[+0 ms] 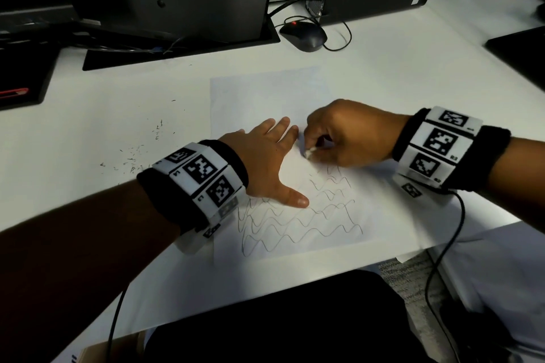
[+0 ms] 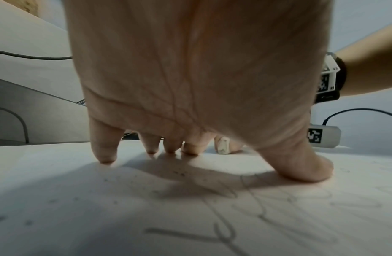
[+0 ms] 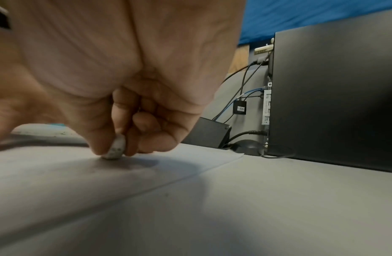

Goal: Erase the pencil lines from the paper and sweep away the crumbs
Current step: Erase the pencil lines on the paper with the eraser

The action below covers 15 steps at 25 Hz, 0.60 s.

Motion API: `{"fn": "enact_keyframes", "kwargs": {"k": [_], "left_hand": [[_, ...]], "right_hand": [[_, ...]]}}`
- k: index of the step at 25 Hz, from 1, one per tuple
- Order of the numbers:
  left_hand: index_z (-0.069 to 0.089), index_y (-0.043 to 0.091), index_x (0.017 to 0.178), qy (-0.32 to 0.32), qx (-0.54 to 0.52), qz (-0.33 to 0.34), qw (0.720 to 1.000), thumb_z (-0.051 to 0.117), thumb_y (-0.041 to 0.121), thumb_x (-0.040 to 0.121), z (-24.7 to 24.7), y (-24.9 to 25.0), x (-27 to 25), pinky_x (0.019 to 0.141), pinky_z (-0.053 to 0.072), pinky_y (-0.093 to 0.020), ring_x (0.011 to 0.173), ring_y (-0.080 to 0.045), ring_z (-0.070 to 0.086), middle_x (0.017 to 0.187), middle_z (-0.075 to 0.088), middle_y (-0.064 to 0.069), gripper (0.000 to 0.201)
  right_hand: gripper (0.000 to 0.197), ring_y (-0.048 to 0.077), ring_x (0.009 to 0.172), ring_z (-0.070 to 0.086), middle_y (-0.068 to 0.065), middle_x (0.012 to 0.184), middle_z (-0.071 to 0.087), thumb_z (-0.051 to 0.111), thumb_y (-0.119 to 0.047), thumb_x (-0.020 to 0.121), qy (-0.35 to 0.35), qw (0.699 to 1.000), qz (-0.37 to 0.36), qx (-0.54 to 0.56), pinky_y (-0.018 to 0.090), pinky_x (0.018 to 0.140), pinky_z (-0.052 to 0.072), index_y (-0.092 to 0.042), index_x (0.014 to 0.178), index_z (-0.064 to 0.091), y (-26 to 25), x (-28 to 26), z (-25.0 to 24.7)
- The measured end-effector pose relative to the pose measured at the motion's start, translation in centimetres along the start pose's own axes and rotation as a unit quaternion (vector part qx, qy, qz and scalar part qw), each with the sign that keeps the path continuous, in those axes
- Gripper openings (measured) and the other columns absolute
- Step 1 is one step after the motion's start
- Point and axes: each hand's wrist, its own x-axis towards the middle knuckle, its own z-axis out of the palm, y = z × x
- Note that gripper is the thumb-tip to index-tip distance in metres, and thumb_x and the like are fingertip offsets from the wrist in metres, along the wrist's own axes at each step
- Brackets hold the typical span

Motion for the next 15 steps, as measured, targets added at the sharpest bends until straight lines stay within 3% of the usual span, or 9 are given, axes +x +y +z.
{"fn": "enact_keyframes", "kwargs": {"k": [4, 7, 11, 15], "left_hand": [[-0.017, 0.024, 0.156, 0.001, 0.001, 0.001, 1.000, 0.046, 0.091, 0.065, 0.0, -0.1, -0.1, 0.121, 0.010, -0.050, 0.152, -0.018, -0.015, 0.163, -0.024, 0.003, 0.130], [-0.017, 0.024, 0.157, -0.005, -0.003, 0.002, 1.000, 0.045, 0.092, 0.063, -0.1, -0.1, 0.0, 0.122, 0.012, -0.052, 0.152, -0.019, -0.015, 0.163, -0.025, 0.002, 0.131], [-0.018, 0.023, 0.156, -0.007, 0.004, -0.004, 1.000, 0.046, 0.091, 0.065, -0.2, 0.0, -0.3, 0.121, 0.013, -0.052, 0.152, -0.019, -0.014, 0.163, -0.024, 0.001, 0.131], [-0.012, 0.021, 0.157, -0.001, 0.035, -0.014, 0.999, 0.053, 0.088, 0.066, -0.9, 0.6, -0.5, 0.119, 0.025, -0.050, 0.153, -0.022, -0.004, 0.166, -0.013, -0.002, 0.130]], "right_hand": [[0.007, -0.008, 0.061, 0.050, -0.022, 0.069, 0.052, 0.068, -0.023, 0.084, -0.064, 0.997, -0.034, 0.013, 0.005, 0.059, 0.031, -0.024, 0.088, 0.074, -1.0, -0.4, 0.4], [0.010, -0.008, 0.063, 0.048, -0.019, 0.073, 0.055, 0.067, -0.022, 0.084, -0.021, 1.000, -0.002, 0.004, 0.013, 0.062, 0.034, -0.023, 0.091, 0.074, -0.4, 0.0, 0.1], [0.006, -0.007, 0.063, 0.051, -0.019, 0.074, 0.057, 0.068, -0.021, 0.085, -0.064, 0.997, -0.019, 0.026, 0.005, 0.060, 0.033, -0.022, 0.088, 0.073, -0.8, -0.4, 0.2], [0.006, -0.008, 0.065, 0.050, -0.018, 0.074, 0.055, 0.068, -0.021, 0.086, 0.004, 0.999, 0.041, 0.014, 0.004, 0.059, 0.030, -0.020, 0.088, 0.073, 0.9, -0.1, 0.1]]}}
